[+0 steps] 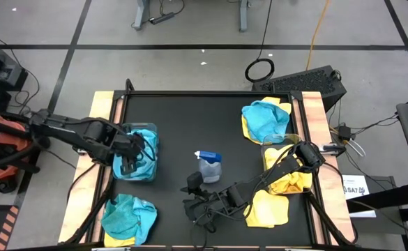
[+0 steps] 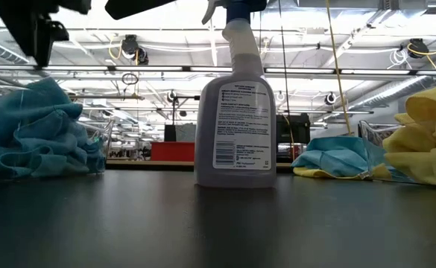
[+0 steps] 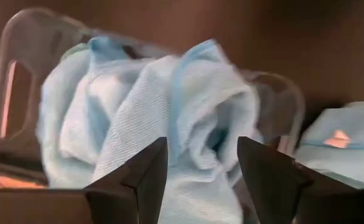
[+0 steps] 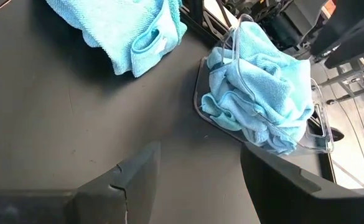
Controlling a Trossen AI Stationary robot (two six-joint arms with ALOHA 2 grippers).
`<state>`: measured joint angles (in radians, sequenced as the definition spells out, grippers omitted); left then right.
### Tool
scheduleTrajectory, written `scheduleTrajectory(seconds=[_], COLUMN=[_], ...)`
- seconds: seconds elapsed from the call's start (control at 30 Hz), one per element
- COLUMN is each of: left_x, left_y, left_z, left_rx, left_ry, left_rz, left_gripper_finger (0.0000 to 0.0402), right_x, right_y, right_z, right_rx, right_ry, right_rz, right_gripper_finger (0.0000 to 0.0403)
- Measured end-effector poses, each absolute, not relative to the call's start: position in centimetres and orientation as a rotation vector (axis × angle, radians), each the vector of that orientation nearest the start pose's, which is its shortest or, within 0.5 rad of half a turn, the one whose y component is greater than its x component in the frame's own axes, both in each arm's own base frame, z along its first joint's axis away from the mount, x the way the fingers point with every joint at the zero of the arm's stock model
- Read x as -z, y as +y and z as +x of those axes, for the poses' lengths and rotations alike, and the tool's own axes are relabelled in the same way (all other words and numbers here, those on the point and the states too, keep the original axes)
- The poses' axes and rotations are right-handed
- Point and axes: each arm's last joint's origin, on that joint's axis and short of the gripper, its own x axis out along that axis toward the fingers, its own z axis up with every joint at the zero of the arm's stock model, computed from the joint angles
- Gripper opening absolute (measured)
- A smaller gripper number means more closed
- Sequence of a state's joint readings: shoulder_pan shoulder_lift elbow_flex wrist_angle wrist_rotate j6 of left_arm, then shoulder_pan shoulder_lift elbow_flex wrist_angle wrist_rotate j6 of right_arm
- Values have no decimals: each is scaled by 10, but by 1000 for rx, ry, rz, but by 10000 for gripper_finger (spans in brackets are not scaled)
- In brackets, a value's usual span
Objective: Sort microfiber towel by color & place in baskets
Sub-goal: Put the blue microfiber cloth into the left transparent bin
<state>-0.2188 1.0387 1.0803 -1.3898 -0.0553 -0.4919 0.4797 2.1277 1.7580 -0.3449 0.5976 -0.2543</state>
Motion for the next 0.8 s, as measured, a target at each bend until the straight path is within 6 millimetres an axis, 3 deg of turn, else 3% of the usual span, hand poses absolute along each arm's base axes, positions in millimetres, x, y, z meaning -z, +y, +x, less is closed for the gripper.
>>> scheduleTrajectory(seconds=[0.2, 0.43, 0.8], left_x=[-313, -313, -272], left_y=[-49, -87, -154], left_z=[155, 166, 184], left_rx=[9, 200, 229], left_ry=[1251, 1179, 1363], left_rz=[-286, -302, -240], left_gripper_finger=[201, 201, 201], right_x=[-235, -234, -233], right_y=[206, 206, 208], right_z=[432, 432, 429], right_rx=[34, 32, 28], right_ry=[635, 643, 656], right_rz=[-616, -623, -621], right_gripper_finger=[215, 215, 215])
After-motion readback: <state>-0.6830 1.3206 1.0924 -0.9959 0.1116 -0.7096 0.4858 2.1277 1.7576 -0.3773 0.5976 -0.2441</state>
